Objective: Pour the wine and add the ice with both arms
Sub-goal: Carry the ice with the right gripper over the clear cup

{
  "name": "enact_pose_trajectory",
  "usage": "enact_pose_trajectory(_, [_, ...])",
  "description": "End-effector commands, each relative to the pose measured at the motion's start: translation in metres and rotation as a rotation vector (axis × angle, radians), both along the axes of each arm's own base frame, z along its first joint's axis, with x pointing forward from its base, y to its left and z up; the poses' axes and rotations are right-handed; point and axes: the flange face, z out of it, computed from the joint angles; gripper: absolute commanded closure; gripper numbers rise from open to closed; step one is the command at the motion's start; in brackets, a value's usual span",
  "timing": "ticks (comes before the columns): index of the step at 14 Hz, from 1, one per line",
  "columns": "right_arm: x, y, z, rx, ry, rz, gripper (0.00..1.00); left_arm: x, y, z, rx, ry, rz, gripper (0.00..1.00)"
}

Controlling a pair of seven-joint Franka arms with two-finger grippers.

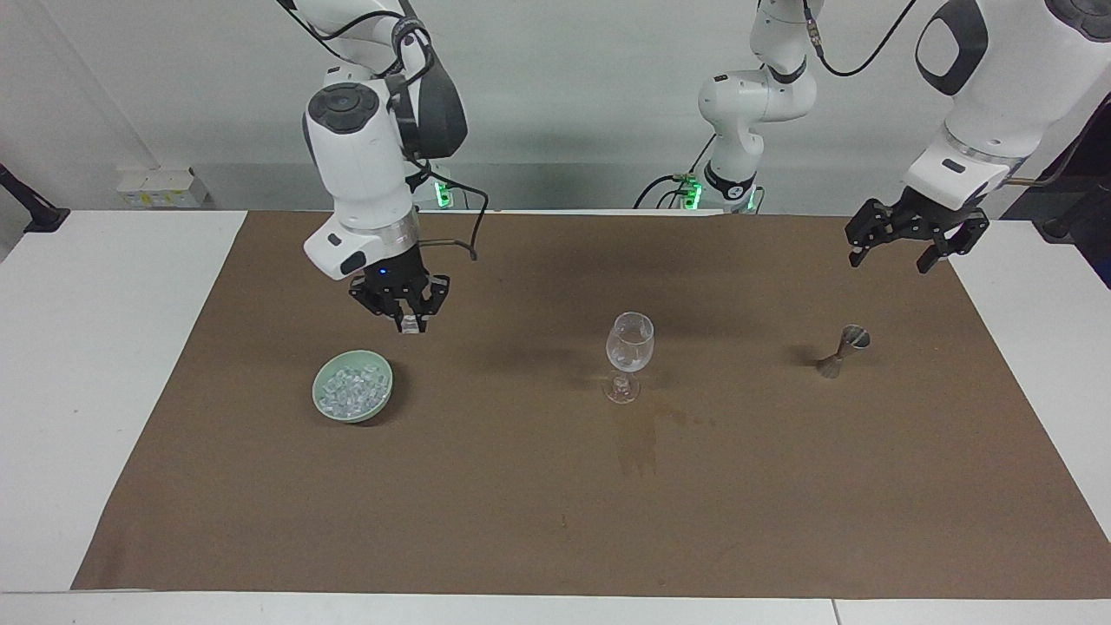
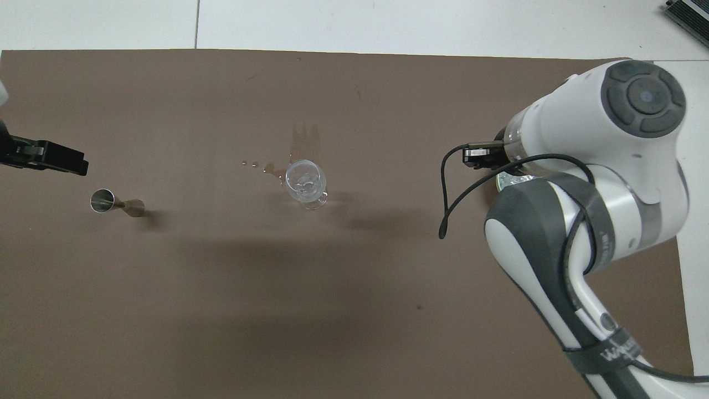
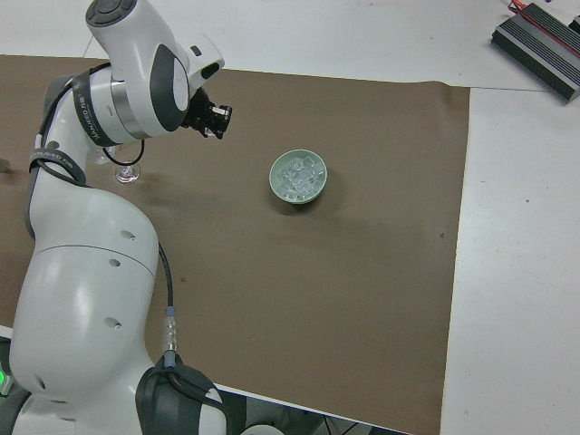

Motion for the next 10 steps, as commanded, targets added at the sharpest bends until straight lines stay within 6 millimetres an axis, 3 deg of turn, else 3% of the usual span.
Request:
enact_pose_trajectory(1, [-0.01, 0.049, 0.003, 0.073, 0.013, -0.071, 1.0, 0.001, -0.006, 0.003, -0.01, 0.012, 0.033, 0.0])
enact_pose_trajectory(7, [-0.016, 0.133, 0.039, 0.238, -0.039, -0.179, 1.0, -0.005, 0.003, 0.012, -0.004, 0.012, 0.069, 0.0])
enact_pose_trajectory(10, [-0.014, 0.153, 0.053, 0.29, -0.059, -0.231, 1.0, -0.003, 0.004, 0.006, 0.002, 0.025, 0.071, 0.0])
